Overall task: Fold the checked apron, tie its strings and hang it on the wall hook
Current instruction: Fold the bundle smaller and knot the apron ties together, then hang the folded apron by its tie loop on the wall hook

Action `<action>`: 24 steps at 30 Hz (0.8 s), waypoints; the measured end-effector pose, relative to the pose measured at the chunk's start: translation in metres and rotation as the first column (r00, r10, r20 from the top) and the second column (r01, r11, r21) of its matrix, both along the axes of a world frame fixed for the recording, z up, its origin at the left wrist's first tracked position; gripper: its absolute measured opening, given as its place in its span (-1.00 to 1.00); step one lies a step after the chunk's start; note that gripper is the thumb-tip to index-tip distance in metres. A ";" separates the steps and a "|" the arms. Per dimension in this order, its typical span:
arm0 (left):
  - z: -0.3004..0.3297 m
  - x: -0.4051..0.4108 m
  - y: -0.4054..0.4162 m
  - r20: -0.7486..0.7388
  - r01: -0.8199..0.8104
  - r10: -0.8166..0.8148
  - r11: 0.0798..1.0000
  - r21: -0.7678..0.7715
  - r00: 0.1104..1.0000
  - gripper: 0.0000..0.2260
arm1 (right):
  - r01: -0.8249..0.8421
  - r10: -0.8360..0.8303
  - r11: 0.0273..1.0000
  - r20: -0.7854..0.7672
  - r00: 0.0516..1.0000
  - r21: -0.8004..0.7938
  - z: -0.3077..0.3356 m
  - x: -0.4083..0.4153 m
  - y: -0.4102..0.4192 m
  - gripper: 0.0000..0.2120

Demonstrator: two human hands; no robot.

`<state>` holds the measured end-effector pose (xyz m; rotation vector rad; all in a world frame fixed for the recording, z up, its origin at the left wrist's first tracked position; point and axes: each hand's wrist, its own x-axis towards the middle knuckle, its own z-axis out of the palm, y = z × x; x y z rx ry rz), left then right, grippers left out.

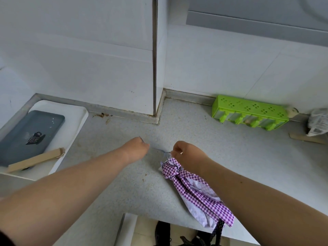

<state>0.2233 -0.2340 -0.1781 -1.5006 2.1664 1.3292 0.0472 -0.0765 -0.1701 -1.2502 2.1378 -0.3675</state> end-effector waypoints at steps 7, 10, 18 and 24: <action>-0.011 -0.021 0.027 0.071 0.340 -0.343 0.939 0.053 0.937 -0.41 | 0.040 -0.029 0.996 0.134 0.991 -0.079 0.007 0.006 -0.005 -0.92; -0.008 -0.034 0.031 0.024 0.349 -0.348 0.936 -0.053 0.937 -0.69 | 0.069 -0.056 0.993 0.140 0.989 -0.093 0.011 0.002 -0.002 -0.92; 0.006 -0.039 0.027 -0.167 0.263 -0.251 0.964 0.051 0.954 -0.78 | 0.123 -0.110 0.987 0.125 0.986 -0.102 0.010 -0.002 0.019 -0.95; 0.020 -0.049 0.033 -0.090 0.405 -0.405 0.914 -0.016 0.910 -0.71 | 0.191 -0.170 0.967 0.126 0.977 -0.170 0.022 -0.003 0.018 -0.92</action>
